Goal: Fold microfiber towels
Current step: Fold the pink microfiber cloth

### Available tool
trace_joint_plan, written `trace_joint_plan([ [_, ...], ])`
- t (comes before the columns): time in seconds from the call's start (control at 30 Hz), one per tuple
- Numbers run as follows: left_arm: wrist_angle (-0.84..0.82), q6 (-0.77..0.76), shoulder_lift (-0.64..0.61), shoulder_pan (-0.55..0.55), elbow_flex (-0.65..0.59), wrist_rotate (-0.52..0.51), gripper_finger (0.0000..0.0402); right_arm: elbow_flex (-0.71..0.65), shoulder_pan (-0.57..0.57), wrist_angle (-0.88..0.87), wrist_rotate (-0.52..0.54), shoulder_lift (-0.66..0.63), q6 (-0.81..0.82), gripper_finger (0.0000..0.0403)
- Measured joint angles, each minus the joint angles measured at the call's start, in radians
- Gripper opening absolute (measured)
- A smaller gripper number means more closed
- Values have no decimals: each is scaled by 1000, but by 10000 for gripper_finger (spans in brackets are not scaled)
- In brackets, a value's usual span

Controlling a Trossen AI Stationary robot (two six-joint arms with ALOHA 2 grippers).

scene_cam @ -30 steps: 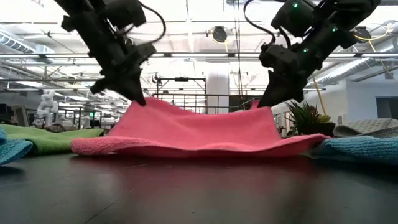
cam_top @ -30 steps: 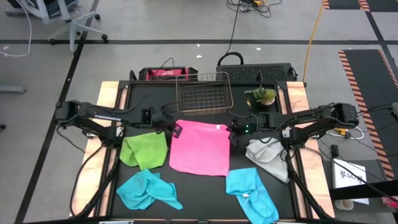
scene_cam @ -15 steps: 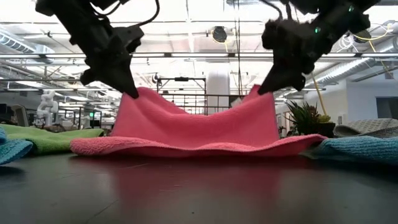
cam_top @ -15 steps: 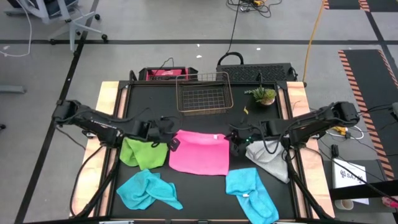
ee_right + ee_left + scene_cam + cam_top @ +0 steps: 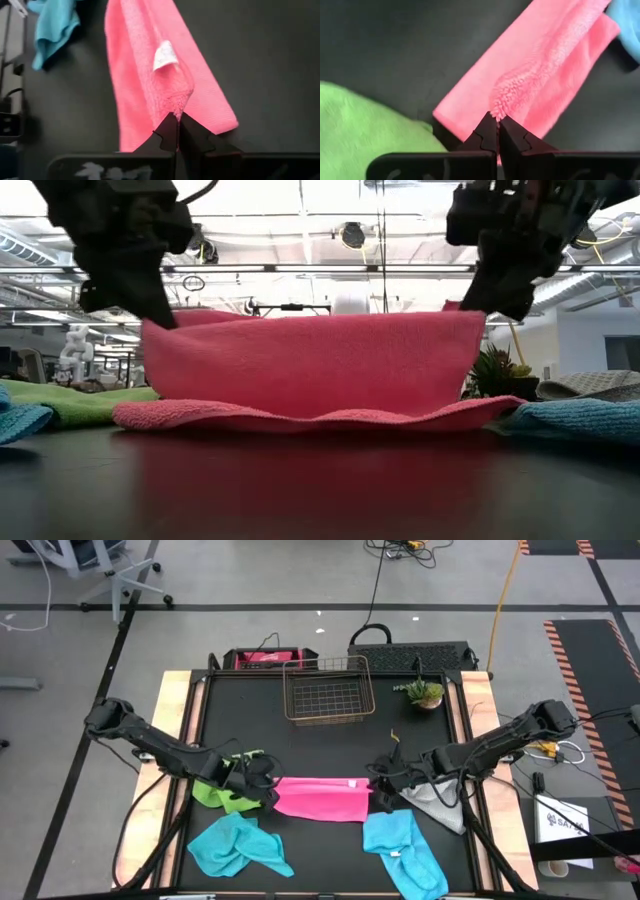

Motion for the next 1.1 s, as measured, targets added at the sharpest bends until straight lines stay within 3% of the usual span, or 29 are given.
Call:
trace_joint_plan([
  [0.43, -13, -145, 16, -81, 0, 10, 1, 0, 108, 105, -29, 114, 100, 0],
  [0.57, 0, -175, 60, -87, 0, 74, 4, 0, 111, 133, -44, 140, 98, 0],
  [0.83, 87, -180, 167, -94, -2, 245, 83, 0, 111, 131, -132, 140, 81, 17],
  [1.1, 109, -168, 152, -92, -1, 254, 159, 0, 111, 139, -214, 134, 60, 67],
])
